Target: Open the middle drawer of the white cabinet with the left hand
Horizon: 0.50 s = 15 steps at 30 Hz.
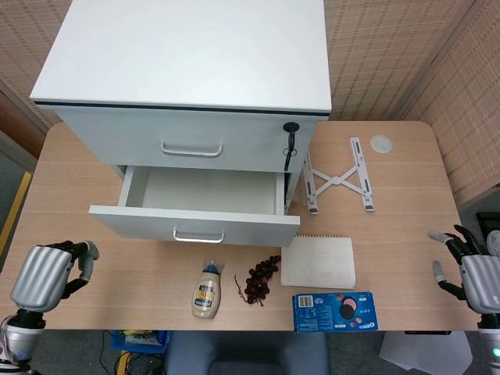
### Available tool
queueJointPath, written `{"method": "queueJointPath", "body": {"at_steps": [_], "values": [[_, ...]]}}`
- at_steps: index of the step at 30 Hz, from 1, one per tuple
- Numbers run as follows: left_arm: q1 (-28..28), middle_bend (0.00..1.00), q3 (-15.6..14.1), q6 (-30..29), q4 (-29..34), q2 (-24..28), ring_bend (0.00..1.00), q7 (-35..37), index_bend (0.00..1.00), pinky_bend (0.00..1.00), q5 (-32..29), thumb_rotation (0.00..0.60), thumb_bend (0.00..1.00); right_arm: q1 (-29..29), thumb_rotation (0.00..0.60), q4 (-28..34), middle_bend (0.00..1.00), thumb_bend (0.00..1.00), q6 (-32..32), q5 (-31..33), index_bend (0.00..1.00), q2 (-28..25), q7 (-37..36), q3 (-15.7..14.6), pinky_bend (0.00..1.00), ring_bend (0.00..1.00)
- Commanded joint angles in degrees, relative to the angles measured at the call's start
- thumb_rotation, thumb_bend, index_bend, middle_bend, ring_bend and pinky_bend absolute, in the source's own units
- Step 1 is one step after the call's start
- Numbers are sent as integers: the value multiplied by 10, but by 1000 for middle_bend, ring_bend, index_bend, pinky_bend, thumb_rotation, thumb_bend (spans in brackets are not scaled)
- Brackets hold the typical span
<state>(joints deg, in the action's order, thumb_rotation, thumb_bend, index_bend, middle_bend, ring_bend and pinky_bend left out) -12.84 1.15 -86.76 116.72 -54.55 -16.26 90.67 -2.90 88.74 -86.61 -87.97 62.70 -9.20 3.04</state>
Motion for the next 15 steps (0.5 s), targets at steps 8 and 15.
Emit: {"method": "queueJointPath", "body": {"at_steps": [8,15], "values": [[52,576,-18,-18,-98,-41,584,6,469,616,-48,600,594,-8,600,3,296,445,15,5,242,3,10,2,315,209],[70,526,-15,-36,-156,-88,551,-8,387,541,-48,600,586,-17,600,8,296,445,30,8,242,6,20,3,316,209]]}}
